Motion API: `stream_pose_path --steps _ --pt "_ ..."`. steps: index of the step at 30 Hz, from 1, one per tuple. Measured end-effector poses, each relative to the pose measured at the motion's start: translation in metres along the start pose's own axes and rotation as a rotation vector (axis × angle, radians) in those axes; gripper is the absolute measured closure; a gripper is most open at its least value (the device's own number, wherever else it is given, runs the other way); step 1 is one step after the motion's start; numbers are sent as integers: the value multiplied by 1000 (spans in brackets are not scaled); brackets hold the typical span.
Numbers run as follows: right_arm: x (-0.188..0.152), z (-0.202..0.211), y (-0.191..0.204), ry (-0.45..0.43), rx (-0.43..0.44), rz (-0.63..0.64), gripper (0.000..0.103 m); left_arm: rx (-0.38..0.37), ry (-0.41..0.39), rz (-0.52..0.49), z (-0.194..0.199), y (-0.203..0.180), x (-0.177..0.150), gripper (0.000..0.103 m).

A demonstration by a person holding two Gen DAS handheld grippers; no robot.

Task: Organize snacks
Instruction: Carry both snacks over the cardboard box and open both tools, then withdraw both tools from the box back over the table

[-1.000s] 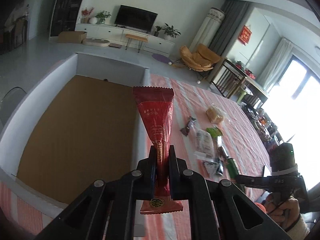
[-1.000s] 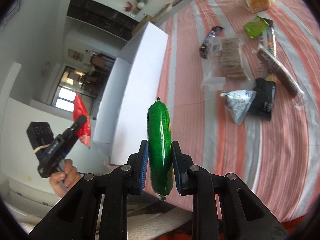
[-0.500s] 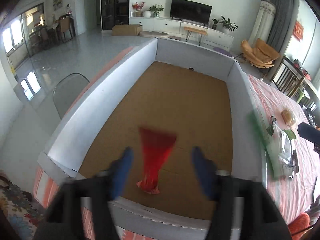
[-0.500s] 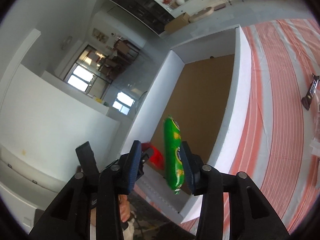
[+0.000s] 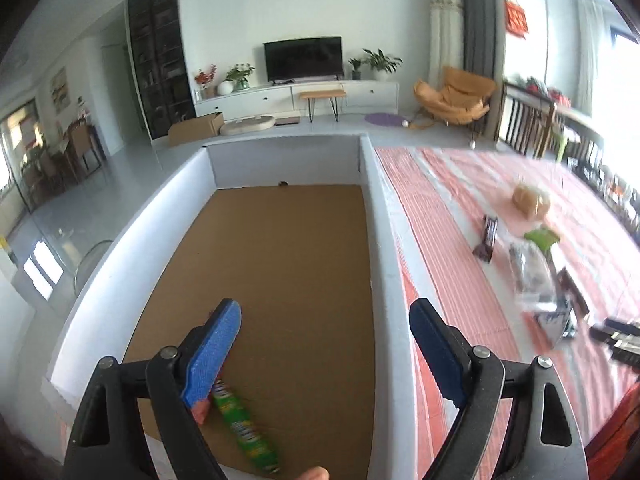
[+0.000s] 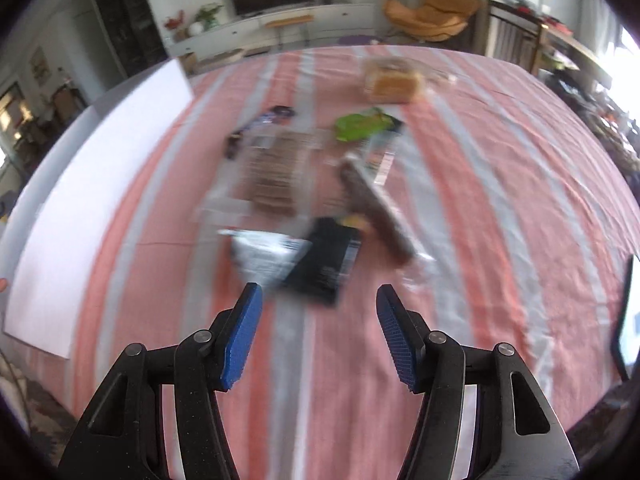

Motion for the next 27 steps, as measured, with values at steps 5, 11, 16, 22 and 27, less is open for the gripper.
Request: stream_pose_path --steps 5,11,16,22,27 --pt "-5 -3 -73 -23 -140 -159 37 28 51 -96 -12 -33 -5 17" --pt "-18 -5 -108 -59 -200 -274 36 17 63 -116 -8 -58 -16 17" --pt "-17 -11 -113 -78 -217 -307 35 40 67 -122 -7 -65 -18 17" --pt "-21 -13 -121 -80 -237 -349 32 114 -165 -119 37 -90 6 17" --pt "-22 -18 -125 -71 -242 -363 32 -57 -224 -152 70 -143 9 0"
Point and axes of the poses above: each gripper's, at about its wrist camera, not at the fingertips, and z roughly against the way its jaws point, y to its left, x to its top, the point moved 8 cm from there along -z, roughly the way its jaws point, and after that the axes turned 7 degrees about z, right-handed, at the moved point
